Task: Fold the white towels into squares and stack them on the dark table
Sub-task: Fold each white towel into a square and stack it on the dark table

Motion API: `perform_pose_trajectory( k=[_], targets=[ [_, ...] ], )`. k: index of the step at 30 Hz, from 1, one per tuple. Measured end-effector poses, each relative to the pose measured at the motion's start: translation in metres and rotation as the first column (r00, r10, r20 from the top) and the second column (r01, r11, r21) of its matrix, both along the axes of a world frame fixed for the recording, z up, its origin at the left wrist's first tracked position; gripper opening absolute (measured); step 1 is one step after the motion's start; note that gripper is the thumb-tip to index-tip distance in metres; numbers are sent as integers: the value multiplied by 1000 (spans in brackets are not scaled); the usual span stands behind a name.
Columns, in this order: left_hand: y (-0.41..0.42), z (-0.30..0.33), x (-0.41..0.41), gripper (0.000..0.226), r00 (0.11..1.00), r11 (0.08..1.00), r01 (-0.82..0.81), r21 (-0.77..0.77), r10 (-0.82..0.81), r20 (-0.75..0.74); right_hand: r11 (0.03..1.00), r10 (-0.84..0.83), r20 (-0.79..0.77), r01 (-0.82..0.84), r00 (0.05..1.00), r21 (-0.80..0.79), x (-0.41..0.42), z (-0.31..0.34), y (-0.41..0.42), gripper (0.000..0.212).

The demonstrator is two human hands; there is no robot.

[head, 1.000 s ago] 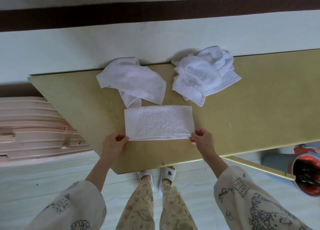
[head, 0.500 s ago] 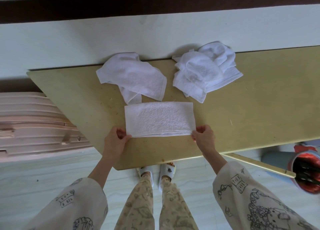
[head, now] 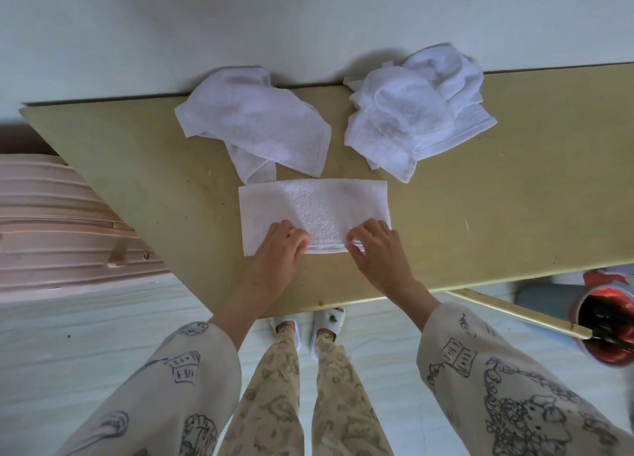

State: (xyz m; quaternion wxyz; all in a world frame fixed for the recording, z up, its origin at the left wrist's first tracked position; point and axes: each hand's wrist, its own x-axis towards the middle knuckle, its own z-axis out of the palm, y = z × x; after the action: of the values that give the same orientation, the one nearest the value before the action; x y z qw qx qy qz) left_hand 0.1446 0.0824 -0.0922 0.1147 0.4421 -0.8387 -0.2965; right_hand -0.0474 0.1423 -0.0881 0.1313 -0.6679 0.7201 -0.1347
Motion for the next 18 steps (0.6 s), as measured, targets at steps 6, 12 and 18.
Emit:
perform_pose_trajectory(
  k=[6,12,18],
  targets=[
    [-3,-5,3,4,999,998,43,-38,-44,-22,998,54,-50,-55,997,-7,-6,-6,-2,19],
    [0,-2,7,8,995,994,86,-69,-89,-38,983,169,-113,-176,979,-57,-10,-7,5,7],
    [4,-8,10,6,994,993,88,-76,-92,-58,944,270,-216,-302,938,-132,-14,-13,14,36]
  ],
)
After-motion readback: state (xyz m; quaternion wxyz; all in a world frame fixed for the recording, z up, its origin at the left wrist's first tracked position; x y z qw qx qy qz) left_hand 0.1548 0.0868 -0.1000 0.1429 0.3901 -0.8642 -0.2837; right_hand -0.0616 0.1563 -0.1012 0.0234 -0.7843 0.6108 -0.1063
